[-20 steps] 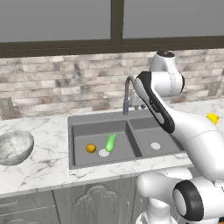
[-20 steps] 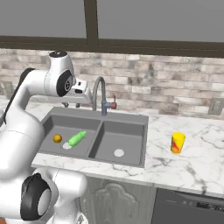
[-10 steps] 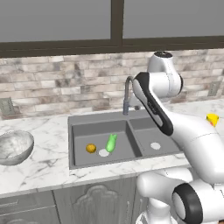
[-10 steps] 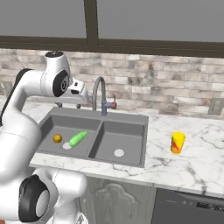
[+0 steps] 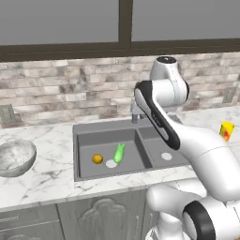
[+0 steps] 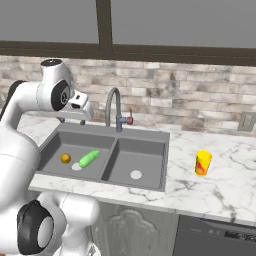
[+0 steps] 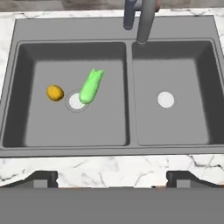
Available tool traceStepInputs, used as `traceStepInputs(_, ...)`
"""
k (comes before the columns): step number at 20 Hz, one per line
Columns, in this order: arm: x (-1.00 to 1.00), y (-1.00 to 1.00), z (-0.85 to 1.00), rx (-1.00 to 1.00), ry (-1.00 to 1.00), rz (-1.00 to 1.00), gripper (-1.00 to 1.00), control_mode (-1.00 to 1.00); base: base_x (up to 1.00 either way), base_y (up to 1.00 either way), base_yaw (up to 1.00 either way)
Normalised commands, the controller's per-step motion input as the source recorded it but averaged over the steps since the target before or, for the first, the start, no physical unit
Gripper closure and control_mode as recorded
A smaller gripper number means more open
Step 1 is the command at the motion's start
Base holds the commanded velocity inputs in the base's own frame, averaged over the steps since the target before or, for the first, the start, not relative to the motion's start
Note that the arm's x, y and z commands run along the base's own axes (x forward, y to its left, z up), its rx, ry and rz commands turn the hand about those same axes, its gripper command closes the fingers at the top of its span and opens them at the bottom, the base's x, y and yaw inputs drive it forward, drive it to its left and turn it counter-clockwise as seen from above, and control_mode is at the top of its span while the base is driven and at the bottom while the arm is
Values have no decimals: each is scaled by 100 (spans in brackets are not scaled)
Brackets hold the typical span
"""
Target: Remove the lemon and corn from the sink. Then move the bowl and cup from the counter to the sink for washing.
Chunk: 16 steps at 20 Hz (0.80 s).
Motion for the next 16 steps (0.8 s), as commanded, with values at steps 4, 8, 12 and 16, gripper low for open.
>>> traceStepInputs(4,0,21,-9,0,0,-15,-100,-100,0,0,0)
traceStepInputs(8,-2,18,-16,0,0,-24,-100,-100,0,0,0)
traceStepInputs(12,-8,21,-16,0,-1,-33,-100,-100,0,0,0)
traceStepInputs(16,-1,7,-21,1,-5,-20,-100,-100,0,0,0)
